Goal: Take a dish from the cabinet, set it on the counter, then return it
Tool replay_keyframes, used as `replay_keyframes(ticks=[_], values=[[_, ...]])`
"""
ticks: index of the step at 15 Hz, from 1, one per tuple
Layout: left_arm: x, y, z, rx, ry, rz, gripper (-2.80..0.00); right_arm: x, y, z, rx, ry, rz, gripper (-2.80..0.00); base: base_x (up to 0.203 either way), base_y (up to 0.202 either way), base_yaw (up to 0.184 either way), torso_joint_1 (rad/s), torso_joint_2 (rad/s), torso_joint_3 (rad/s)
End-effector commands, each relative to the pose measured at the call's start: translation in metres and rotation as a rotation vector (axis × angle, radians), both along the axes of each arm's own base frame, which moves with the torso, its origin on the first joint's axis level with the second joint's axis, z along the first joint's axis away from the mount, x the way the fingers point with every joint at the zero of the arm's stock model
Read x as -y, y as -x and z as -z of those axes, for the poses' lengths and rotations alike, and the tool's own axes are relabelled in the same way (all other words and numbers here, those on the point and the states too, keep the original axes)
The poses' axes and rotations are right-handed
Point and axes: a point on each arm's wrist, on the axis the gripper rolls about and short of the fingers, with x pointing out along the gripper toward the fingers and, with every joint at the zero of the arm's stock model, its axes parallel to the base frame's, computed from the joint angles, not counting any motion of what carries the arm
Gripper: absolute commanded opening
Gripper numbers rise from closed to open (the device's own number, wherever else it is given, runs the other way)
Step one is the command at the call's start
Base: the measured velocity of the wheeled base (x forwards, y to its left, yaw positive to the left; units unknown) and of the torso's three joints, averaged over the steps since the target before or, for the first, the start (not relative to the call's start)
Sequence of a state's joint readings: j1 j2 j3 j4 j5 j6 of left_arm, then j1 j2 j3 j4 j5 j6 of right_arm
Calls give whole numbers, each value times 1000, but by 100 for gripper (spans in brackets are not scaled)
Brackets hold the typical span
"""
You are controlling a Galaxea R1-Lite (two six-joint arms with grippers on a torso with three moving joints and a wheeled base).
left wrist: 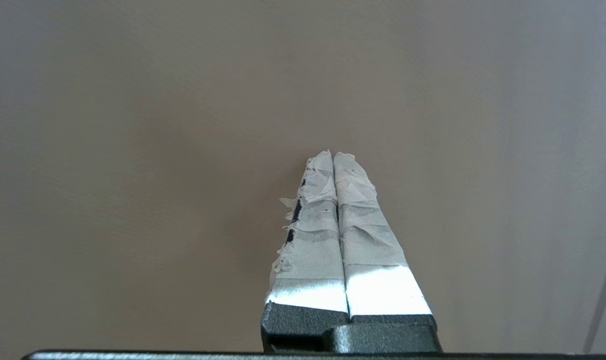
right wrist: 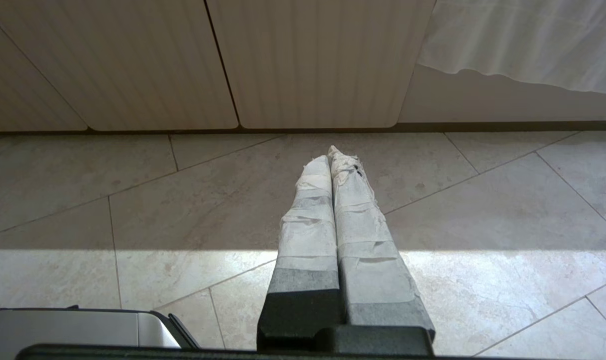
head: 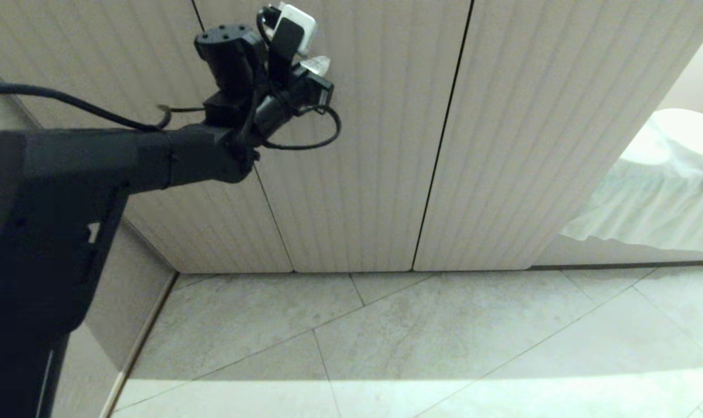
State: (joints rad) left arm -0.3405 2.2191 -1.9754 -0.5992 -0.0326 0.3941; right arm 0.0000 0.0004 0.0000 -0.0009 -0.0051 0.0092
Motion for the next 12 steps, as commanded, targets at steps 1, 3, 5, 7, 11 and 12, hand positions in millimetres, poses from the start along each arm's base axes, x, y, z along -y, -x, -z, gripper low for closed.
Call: replay_keyframes(ticks=[1,3,5,7,11,12], values=[[-18,29,-41,32,7,-14,-280,0,0,0,1,-1,0,-280,0,0,0,0,0,0],[-37,40,-50,19,-2,-50,-280,0,0,0,1,0,0,-280,0,0,0,0,0,0],[-57,50,-39,-55,-30,-73,-280,0,0,0,1,0,-1,-280,0,0,0,0,0,0],[-79,65,-15,-167,-69,-73,-280,0,0,0,1,-1,-1,-280,0,0,0,0,0,0],[-121,122,31,-367,-106,-68,-280,0,0,0,1,0,0,-280,0,0,0,0,0,0],[-129,138,39,-399,-104,-73,-280,0,0,0,1,0,-1,-280,0,0,0,0,0,0]])
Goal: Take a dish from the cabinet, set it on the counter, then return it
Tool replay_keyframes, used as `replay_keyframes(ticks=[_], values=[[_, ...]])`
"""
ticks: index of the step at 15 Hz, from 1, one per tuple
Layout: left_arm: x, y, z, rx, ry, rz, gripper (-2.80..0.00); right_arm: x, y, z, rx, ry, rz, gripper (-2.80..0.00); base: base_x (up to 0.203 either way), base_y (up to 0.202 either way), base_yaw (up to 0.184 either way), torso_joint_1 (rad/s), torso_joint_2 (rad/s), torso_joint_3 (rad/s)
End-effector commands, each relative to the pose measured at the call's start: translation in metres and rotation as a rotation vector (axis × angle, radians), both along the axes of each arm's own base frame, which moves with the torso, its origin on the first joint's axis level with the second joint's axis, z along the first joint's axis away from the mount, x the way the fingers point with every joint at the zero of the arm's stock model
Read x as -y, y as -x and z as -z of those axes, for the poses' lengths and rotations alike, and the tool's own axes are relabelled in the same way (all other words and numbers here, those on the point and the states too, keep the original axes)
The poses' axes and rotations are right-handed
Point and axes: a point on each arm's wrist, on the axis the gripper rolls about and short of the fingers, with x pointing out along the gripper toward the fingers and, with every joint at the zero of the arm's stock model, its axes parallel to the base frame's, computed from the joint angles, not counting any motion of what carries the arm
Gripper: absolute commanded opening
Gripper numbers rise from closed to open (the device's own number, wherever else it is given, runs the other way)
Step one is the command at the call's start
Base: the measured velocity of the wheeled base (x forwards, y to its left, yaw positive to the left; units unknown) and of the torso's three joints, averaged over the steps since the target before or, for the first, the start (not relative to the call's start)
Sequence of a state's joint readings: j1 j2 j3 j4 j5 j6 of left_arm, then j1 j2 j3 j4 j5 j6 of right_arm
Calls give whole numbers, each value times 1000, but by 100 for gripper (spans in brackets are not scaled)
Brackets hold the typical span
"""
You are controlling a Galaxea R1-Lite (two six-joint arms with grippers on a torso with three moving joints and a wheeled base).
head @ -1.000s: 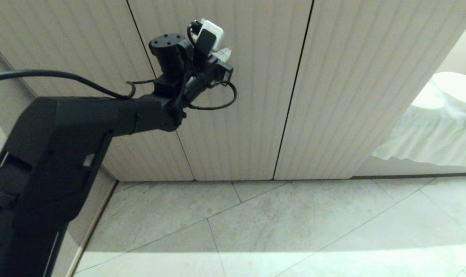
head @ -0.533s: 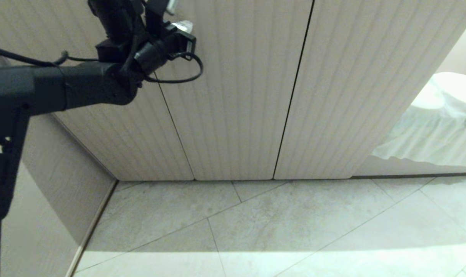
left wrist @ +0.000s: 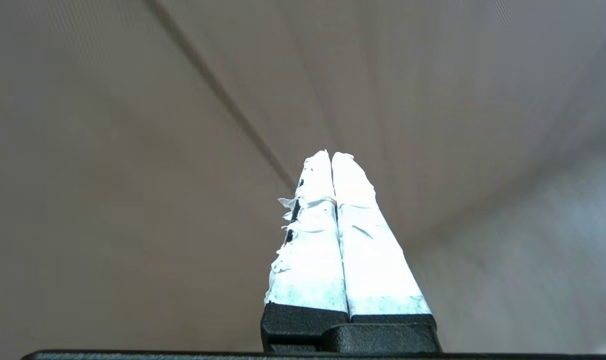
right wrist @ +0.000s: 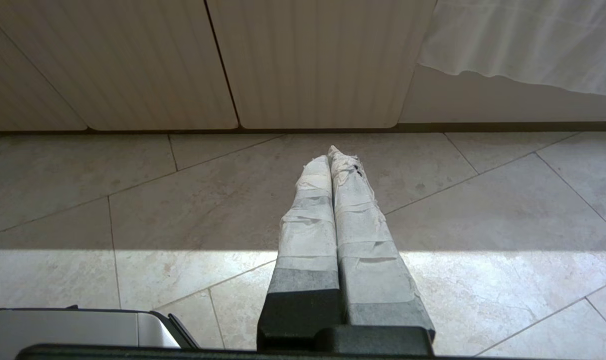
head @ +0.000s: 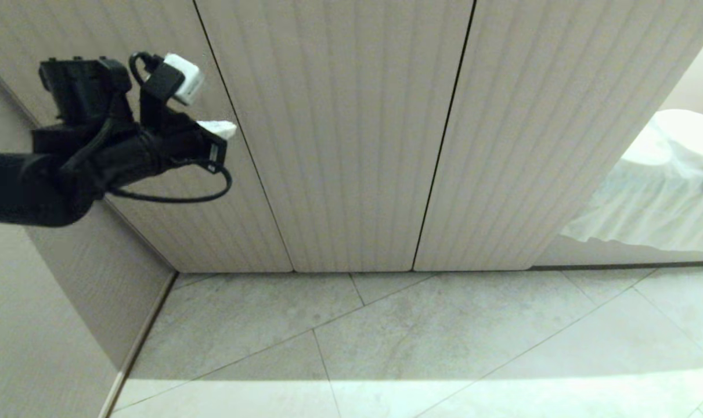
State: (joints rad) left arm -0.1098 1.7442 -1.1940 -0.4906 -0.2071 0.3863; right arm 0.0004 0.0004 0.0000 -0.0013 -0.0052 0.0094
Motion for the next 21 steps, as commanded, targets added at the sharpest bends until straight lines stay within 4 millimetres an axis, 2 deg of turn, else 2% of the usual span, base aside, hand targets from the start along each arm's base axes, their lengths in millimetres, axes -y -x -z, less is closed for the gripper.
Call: replay_keyframes(ticks=[1,4,7,11,13,15,16,21], values=[[-23,53,6,-34,6,-32,-280,0,0,0,1,0,0,-280,0,0,0,0,0,0],[-38,93,27,-110,53,-76,-280,0,0,0,1,0,-2,-280,0,0,0,0,0,0],[-42,127,51,-183,103,-109,-280,0,0,0,1,0,-1,-280,0,0,0,0,0,0],[-44,169,79,-180,114,-138,-280,0,0,0,1,-1,0,-280,0,0,0,0,0,0],[-42,208,98,-177,127,-137,-280,0,0,0,1,0,-2,-280,0,0,0,0,0,0],[-40,250,126,-189,141,-132,-280,0,0,0,1,0,1,-280,0,0,0,0,0,0],[-39,265,136,-196,154,-132,-280,0,0,0,1,0,0,-280,0,0,0,0,0,0],[-37,326,157,-129,243,-139,-280,0,0,0,1,0,1,-280,0,0,0,0,0,0]])
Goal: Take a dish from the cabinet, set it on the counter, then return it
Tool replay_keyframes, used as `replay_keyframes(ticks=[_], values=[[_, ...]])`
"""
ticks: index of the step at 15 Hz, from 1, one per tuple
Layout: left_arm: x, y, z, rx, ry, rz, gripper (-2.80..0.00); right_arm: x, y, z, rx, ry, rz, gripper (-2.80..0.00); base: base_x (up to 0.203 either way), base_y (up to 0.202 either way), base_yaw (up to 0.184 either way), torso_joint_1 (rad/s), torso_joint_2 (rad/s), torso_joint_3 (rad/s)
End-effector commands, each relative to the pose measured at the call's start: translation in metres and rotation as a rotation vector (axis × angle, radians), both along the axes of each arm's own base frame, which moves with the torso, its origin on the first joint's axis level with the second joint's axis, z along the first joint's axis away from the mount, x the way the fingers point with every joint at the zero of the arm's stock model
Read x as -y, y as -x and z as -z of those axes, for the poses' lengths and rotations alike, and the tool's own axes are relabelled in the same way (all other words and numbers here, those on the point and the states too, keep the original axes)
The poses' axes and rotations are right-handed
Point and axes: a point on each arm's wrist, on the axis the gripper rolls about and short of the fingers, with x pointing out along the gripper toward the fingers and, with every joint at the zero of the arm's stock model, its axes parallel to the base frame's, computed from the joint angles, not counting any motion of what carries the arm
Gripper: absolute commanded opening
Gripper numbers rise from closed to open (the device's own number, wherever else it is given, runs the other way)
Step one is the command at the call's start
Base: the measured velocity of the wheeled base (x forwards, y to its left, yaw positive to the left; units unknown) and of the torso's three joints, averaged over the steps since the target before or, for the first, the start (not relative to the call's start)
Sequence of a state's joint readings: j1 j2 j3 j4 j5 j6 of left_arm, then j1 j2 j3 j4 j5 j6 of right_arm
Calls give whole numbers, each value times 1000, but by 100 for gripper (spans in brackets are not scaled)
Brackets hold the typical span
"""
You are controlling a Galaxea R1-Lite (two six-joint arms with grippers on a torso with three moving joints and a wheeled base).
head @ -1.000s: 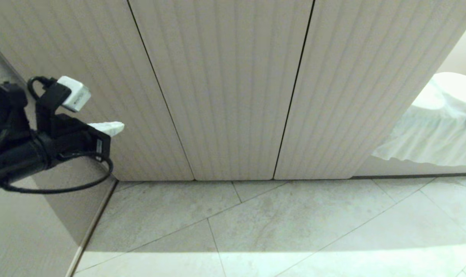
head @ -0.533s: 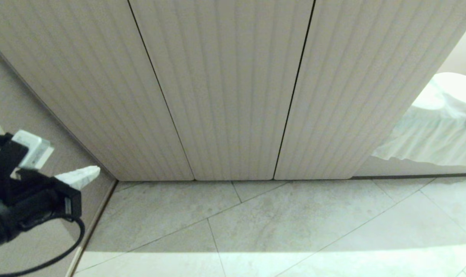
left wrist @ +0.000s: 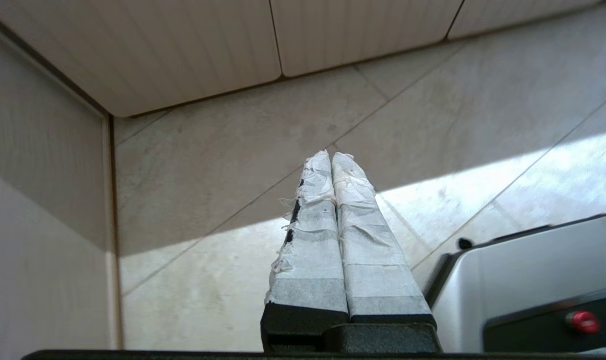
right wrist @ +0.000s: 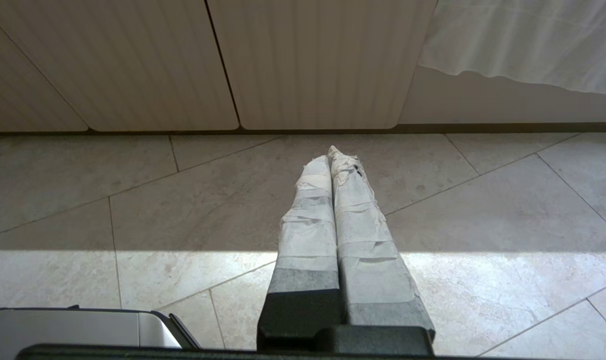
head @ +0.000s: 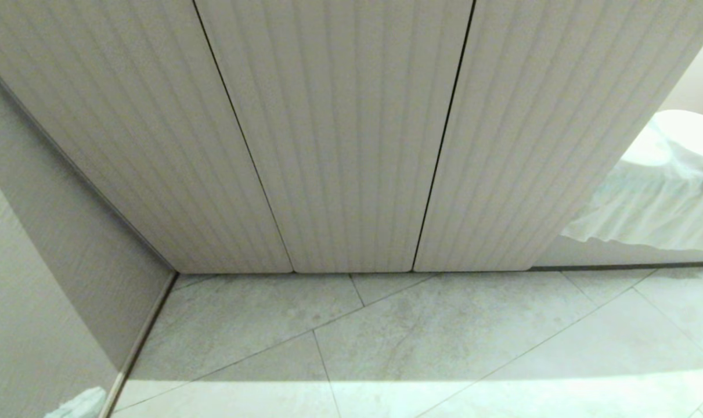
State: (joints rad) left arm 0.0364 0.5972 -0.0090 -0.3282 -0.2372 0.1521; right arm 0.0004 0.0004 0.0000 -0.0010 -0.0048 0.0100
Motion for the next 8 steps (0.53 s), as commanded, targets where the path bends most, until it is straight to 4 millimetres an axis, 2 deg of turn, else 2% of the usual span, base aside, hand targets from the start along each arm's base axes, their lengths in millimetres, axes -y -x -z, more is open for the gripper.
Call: replay_keyframes(ticks=[1,5,8], values=[[1,32,7,153,37,-8,-280,0,0,0,1,0,1,-280,0,0,0,0,0,0],[-3,47,21,177,54,-169,-280,0,0,0,1,1,0,-280,0,0,0,0,0,0],[-4,54,30,166,47,-206,-280,0,0,0,1,1,-1,-280,0,0,0,0,0,0]])
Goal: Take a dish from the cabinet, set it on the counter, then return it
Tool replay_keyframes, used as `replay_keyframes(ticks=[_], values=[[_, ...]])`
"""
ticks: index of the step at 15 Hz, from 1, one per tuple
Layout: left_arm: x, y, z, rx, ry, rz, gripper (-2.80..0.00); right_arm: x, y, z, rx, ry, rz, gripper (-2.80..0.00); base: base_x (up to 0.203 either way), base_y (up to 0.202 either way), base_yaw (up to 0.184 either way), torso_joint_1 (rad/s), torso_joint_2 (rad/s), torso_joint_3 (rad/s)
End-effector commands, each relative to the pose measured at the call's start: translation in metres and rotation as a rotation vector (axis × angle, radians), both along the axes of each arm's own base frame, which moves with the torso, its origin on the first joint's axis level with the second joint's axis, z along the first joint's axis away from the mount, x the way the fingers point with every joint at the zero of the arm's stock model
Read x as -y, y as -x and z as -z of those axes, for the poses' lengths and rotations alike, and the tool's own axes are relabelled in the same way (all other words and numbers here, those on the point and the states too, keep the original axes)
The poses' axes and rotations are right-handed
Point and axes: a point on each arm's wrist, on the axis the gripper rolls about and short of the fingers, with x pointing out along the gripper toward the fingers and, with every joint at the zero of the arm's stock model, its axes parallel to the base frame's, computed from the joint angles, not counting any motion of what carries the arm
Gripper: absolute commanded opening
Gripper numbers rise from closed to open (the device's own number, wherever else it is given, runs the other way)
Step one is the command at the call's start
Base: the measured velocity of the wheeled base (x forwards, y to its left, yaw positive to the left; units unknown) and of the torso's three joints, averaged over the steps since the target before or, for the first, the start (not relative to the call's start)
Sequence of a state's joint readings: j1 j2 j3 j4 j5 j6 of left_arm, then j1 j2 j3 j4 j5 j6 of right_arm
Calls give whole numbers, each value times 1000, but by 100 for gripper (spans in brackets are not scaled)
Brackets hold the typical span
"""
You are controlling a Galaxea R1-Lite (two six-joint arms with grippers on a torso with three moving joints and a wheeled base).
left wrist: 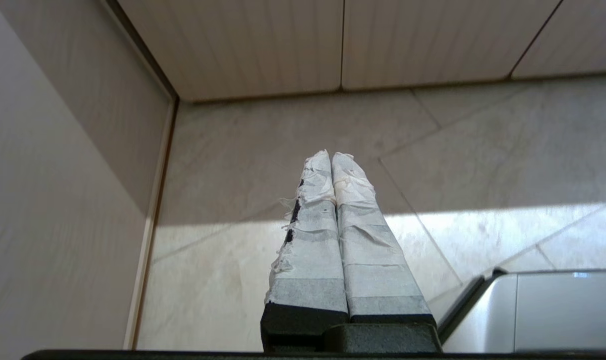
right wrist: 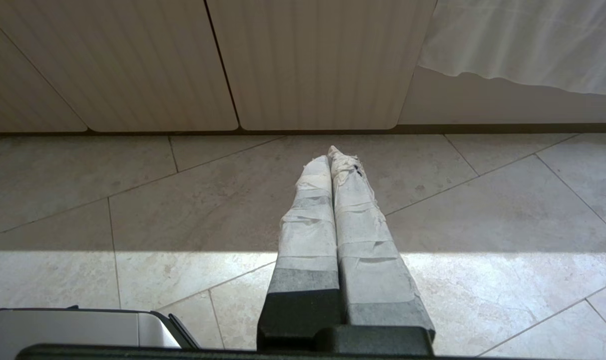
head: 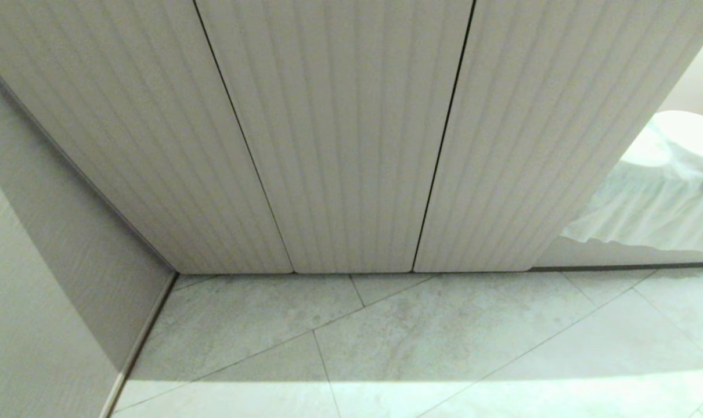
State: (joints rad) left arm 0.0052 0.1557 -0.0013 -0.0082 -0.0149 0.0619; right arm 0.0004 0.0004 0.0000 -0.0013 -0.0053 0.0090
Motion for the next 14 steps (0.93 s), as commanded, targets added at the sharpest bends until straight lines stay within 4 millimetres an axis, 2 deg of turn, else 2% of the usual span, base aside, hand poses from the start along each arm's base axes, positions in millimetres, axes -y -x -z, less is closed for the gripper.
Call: replay_keyframes(ticks=[1,4,14], values=[[0,7,1,83,1,-3,-280,0,0,0,1,-1,0,-280,0,0,0,0,0,0],[0,12,3,150,2,-4,-280,0,0,0,1,0,-2,-280,0,0,0,0,0,0],[0,12,3,151,9,-6,-280,0,0,0,1,-1,0,-280,0,0,0,0,0,0]])
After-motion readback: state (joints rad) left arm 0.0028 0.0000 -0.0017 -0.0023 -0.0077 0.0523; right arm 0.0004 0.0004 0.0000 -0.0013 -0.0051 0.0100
